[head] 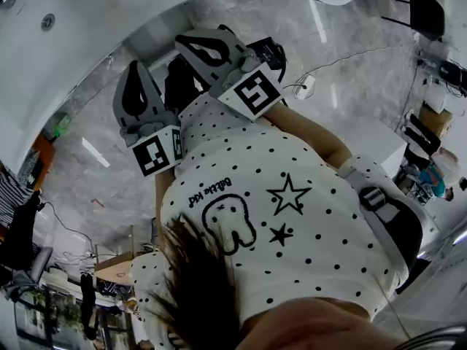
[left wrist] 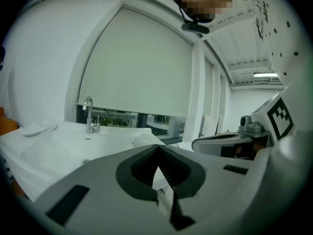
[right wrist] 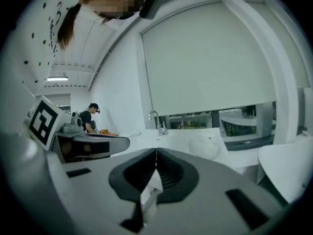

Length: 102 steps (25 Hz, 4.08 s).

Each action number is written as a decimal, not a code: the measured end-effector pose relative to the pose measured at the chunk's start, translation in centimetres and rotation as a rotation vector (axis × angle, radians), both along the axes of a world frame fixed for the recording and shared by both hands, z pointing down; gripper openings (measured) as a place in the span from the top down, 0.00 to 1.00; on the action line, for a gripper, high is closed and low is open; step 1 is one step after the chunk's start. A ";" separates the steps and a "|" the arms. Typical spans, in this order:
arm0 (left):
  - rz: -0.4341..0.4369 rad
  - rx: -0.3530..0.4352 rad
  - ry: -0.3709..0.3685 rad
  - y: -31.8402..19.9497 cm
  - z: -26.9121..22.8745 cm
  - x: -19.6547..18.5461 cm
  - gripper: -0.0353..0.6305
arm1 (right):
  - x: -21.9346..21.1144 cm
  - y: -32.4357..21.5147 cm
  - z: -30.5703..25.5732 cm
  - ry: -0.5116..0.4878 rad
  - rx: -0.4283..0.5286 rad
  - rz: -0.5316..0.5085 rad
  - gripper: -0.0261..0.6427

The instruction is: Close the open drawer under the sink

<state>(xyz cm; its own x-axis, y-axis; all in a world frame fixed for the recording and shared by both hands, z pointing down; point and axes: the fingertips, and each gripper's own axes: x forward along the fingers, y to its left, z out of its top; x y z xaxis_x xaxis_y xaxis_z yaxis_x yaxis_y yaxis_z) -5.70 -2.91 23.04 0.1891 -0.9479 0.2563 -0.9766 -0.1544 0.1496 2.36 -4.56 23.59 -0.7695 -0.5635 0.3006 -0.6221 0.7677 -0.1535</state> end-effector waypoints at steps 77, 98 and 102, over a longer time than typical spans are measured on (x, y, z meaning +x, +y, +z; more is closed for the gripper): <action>0.035 0.057 0.013 3.4 -3.4 1.8 0.94 | -1.4 5.3 -3.6 0.007 0.141 -0.107 0.94; 0.151 -0.301 0.100 4.5 7.7 -1.0 0.94 | 1.3 1.8 -1.3 0.054 0.081 0.068 0.94; 0.174 -0.428 0.126 6.3 11.9 0.1 0.94 | 2.1 1.3 -0.7 0.074 0.066 0.055 0.94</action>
<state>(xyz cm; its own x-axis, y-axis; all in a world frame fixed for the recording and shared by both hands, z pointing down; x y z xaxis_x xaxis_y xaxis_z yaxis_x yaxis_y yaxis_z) -5.60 3.35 34.92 0.3901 -0.7139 0.5815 -0.9120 -0.2126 0.3508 4.46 -3.22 22.89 -0.7137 -0.6250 0.3163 -0.6715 0.7389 -0.0552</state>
